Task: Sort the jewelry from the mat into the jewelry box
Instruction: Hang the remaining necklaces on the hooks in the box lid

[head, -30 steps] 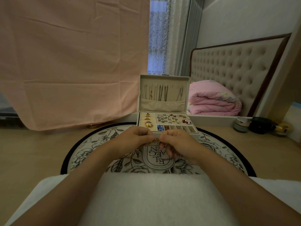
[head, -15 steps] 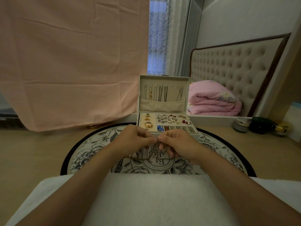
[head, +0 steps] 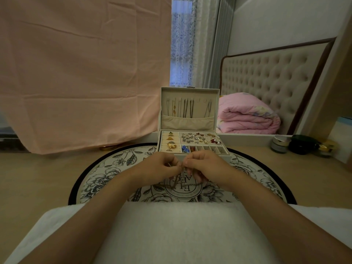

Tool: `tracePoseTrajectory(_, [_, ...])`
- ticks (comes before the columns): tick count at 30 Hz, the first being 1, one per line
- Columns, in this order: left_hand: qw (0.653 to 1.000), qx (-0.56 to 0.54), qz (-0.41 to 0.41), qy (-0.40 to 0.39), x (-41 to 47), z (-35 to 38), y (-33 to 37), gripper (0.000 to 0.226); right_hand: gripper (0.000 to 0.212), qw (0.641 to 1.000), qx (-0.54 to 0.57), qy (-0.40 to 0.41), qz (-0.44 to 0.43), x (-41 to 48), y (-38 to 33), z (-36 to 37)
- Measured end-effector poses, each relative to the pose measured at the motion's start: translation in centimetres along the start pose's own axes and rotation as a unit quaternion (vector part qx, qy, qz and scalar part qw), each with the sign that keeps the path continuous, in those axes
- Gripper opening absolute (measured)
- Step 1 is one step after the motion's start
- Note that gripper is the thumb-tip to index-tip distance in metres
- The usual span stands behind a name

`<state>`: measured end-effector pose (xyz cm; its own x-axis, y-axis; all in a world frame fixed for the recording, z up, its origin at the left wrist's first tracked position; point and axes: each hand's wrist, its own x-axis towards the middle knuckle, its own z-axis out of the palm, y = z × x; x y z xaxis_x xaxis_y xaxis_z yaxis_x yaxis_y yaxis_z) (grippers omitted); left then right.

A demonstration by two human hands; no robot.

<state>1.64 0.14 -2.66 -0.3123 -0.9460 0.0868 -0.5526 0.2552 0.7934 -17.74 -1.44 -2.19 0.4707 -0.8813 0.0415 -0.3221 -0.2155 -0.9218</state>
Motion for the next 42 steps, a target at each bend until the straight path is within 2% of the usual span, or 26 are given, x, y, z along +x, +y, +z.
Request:
tracePoseTrajectory(3, [1.0,0.004,0.009,-0.001,-0.1,-0.5,0.0,0.007,0.024,0.999,0.022,-0.019,0.019,0.1,0.1,0.3])
tracePoseTrajectory(7, [0.994,-0.108,0.007,0.0,-0.2,-0.8,-0.1,0.009,0.028,0.999,0.03,-0.031,0.031,0.2,-0.1,0.5])
tracePoseTrajectory(12, [0.985,-0.174,0.0,-0.003,0.0,-0.6,0.3,0.017,0.031,0.999,0.008,-0.036,0.03,-0.1,-0.5,0.7])
tracePoseTrajectory(14, [0.986,-0.166,-0.004,0.008,0.0,-0.5,0.2,0.023,0.03,1.0,0.001,-0.022,0.021,0.0,-0.5,0.6])
tracePoseTrajectory(19, [0.99,-0.137,-0.007,0.034,0.1,-0.5,-0.3,0.01,0.026,1.0,0.017,-0.009,0.0,0.1,-0.3,0.2])
tracePoseTrajectory(27, [0.988,-0.136,-0.051,0.059,0.0,-0.7,0.7,0.011,0.024,0.997,-0.052,-0.054,-0.001,-0.3,-0.8,0.1])
tracePoseTrajectory(29, [0.988,-0.132,-0.063,0.044,0.0,-0.4,0.8,0.012,0.026,0.995,-0.079,-0.068,-0.001,-0.2,-0.8,0.2])
tracePoseTrajectory(32, [0.988,-0.128,-0.077,0.022,0.0,0.2,1.0,0.016,0.021,0.996,-0.085,-0.037,-0.012,-0.2,-0.8,0.2])
tracePoseTrajectory(36, [0.996,-0.065,-0.054,-0.009,-0.1,0.3,0.5,0.031,0.021,1.0,-0.007,0.01,0.009,-0.1,-0.7,-0.5])
tracePoseTrajectory(40, [0.999,-0.004,0.025,0.041,-0.1,-0.2,0.3,0.013,0.02,0.987,0.124,-0.082,0.061,0.0,-0.2,-0.3])
tracePoseTrajectory(42, [0.995,-0.027,0.032,0.085,-0.1,-0.5,0.3,0.007,0.024,0.972,0.175,-0.127,0.09,0.0,-0.2,0.0])
